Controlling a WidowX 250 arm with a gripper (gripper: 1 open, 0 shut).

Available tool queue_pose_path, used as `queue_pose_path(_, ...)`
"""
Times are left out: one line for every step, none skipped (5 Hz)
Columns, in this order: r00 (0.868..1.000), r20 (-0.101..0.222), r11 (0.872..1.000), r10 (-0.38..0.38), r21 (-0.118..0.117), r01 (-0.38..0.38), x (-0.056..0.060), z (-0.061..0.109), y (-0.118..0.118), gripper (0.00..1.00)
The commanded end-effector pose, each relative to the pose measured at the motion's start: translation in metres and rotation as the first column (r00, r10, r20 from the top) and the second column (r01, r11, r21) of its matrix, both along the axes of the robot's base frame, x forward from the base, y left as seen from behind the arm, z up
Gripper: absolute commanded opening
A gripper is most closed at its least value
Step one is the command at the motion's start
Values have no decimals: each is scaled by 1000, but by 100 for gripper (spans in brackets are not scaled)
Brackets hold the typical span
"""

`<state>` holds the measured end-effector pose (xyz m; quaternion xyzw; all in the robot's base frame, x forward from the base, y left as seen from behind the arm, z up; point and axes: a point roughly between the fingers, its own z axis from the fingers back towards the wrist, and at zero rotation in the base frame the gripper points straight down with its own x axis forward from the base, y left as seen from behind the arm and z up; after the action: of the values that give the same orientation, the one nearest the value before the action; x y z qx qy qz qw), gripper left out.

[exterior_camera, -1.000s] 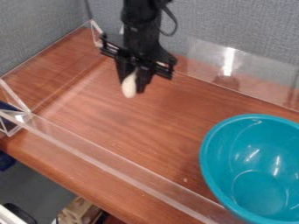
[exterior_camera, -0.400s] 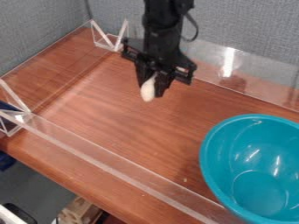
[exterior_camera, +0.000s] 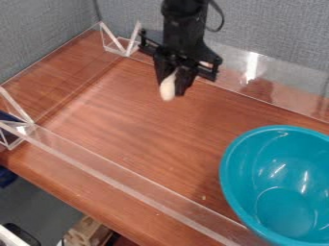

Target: Remove the mushroom from inside the blue bowl and put it on the table

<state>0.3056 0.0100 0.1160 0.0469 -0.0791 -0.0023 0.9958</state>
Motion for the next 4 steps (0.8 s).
queue_pose_path(996, 91, 1000, -13, -4, 13, 11, 29, 2, 0)
queue_pose_path(998, 60, 1000, -14, -8, 15, -18, 26, 2, 0)
queue_pose_path(1000, 24, 1000, -15, -11, 15, -39, 12, 5, 0)
queue_pose_path(1000, -14, 1000, -17, -14, 17, -49, -7, 5, 0)
